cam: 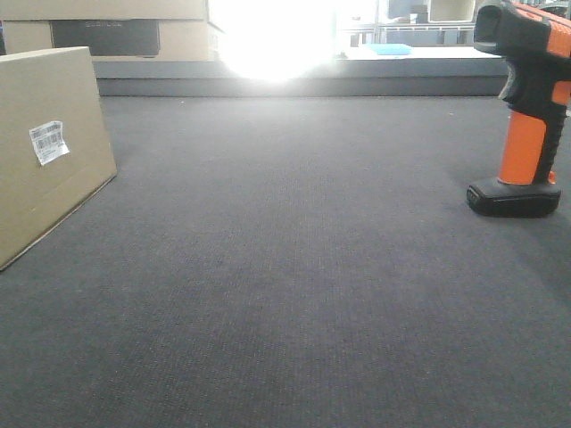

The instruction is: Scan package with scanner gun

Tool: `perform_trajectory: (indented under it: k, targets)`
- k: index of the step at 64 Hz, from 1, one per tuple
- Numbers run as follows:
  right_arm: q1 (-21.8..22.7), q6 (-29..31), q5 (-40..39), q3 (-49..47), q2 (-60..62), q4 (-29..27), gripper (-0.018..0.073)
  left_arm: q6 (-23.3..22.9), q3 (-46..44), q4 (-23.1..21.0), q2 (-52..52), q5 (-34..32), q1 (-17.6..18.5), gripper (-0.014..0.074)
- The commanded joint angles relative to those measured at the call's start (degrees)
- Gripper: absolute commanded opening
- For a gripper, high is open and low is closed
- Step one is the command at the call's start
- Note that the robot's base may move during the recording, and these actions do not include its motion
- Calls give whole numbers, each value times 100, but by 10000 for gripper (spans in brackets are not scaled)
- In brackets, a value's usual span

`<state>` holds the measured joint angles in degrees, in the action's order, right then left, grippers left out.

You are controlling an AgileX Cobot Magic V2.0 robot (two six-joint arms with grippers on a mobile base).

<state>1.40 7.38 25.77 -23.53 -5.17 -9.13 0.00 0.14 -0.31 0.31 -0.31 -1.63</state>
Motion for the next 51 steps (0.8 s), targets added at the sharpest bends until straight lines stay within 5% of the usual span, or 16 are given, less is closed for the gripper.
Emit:
perform_trajectory:
  k: [1, 32, 51]
  targets:
    - [26, 24, -53, 13, 17, 53, -154, 0, -14, -20, -31, -129, -16, -111]
    - [161, 24, -43, 42, 27, 85, -154, 0, -14, -20, -31, -129, -16, -111]
    - [604, -95, -1447, 1166, 175, -69, -154, 0, -14, -20, -31, -129, -16, -111]
